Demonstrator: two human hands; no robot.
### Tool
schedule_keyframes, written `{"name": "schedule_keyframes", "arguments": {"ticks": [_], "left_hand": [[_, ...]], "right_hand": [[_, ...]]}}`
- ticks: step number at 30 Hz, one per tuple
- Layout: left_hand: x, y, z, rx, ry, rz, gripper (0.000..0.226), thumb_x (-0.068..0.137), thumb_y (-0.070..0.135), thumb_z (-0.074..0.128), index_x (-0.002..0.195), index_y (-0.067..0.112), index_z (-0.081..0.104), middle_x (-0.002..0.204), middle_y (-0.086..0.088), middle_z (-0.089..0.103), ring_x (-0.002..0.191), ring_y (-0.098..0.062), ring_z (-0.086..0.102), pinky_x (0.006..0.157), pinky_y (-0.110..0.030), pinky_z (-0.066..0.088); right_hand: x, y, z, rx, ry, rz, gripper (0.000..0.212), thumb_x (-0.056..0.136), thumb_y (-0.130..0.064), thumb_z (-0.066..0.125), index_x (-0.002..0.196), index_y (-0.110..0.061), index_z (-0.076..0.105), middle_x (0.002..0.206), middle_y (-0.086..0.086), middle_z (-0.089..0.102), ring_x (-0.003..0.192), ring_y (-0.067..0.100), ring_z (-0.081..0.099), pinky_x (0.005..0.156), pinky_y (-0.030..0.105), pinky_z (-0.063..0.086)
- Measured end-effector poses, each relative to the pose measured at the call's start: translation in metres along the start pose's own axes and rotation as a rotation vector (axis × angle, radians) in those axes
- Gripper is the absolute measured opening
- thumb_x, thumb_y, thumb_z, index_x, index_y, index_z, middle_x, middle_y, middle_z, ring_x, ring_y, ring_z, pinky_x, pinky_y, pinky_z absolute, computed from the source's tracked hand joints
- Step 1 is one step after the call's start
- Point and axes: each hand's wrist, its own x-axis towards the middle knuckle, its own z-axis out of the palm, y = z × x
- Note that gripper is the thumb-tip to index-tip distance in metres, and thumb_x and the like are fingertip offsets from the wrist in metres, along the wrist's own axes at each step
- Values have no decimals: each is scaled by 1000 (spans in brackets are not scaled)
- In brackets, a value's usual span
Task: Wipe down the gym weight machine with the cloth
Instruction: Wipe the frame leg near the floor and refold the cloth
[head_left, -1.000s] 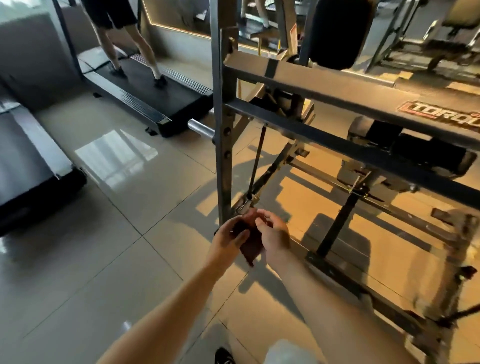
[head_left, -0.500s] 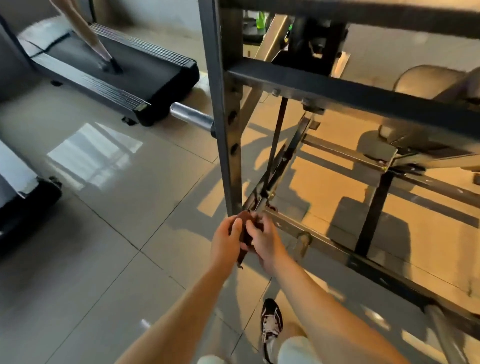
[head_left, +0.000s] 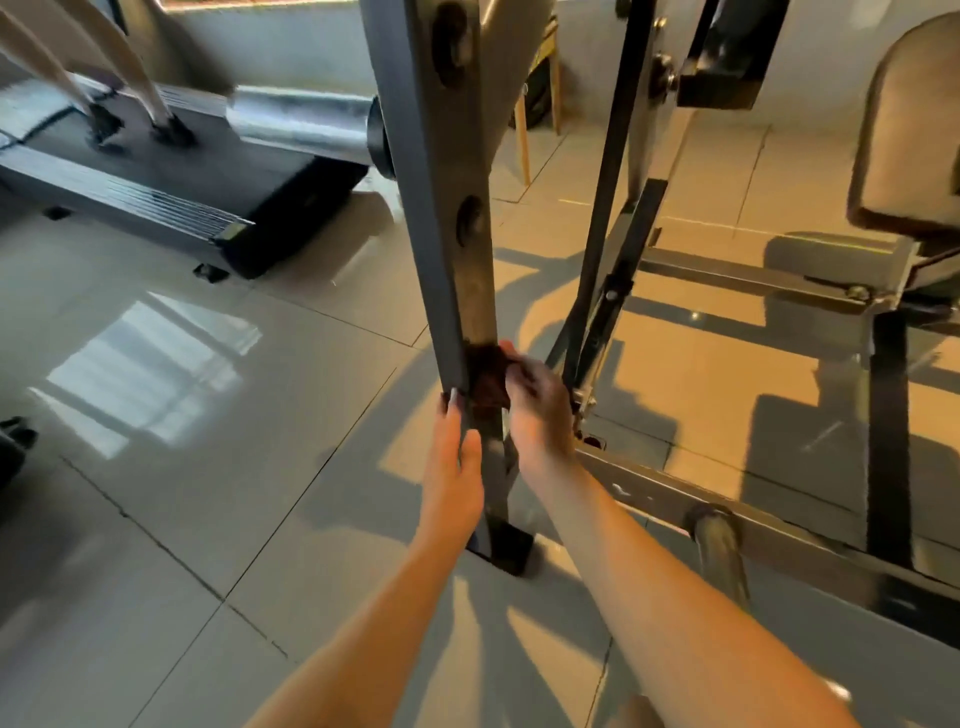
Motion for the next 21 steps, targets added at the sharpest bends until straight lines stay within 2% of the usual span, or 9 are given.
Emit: {"name": "schedule_keyframes", "arguments": {"ticks": [2,4,7,9,12,14,17,19,21], "left_hand": [[5,-23,12,-10,71,78,59,110,16,36,142,63,21,158,34,13,147,11,13,119,-21,16],[10,-41,23,-12,142,164,61,109,14,38,141,63,24,157,33,16,145,15,13,118,-17,16],[15,-56,31,-25,190,213,58,108,16,40,140,64,28,161,24,20,150,4,17,122,-27,19],[15,-63,30,-5,196,250,56,108,19,41,140,64,30,158,27,21,149,3,19,122,-31,23],[16,-65,25,-5,194,307,53,108,23,42,138,65,33,152,34,25,142,12,23,115,-22,30],[16,-65,23,-15,194,321,50,108,22,43,136,64,36,152,29,29,136,21,25,108,-10,30],[17,-71,19,-11,180,321,46,107,21,45,136,56,41,153,23,31,129,28,25,101,4,26],[19,-77,19,-34,167,315,43,107,22,46,140,50,44,154,21,34,130,24,29,101,3,28],[17,-80,20,-96,172,296,41,106,22,48,141,44,48,152,21,39,131,19,34,98,1,33]], "right_hand": [[4,27,12,2,-3,-94,9,95,-39,58,98,-43,66,109,-5,70,106,13,66,96,40,55],[-1,66,15,-23,20,-150,14,97,-29,61,99,-43,63,109,-7,68,105,11,64,95,37,53],[-11,121,11,-67,-23,-95,13,93,-32,59,102,-36,68,106,-3,69,100,16,67,90,47,56],[-7,126,9,-55,-45,-57,19,92,-33,59,106,-28,69,108,-2,70,101,16,68,93,48,57],[2,92,6,-21,-37,-203,17,96,-15,65,111,-22,68,110,-9,69,105,2,64,98,24,52],[4,76,8,-32,-17,-314,22,97,-14,65,117,-22,69,116,-9,69,108,0,62,94,10,46],[-5,99,15,25,-17,-257,24,100,-17,62,119,-30,68,119,-10,68,111,4,62,100,24,51],[-13,117,13,43,-29,-108,23,101,-19,61,116,-35,69,116,-11,69,108,6,65,99,37,56],[-10,113,10,20,-57,-4,25,101,-18,59,120,-30,69,118,-5,69,109,15,66,98,43,56]]}}
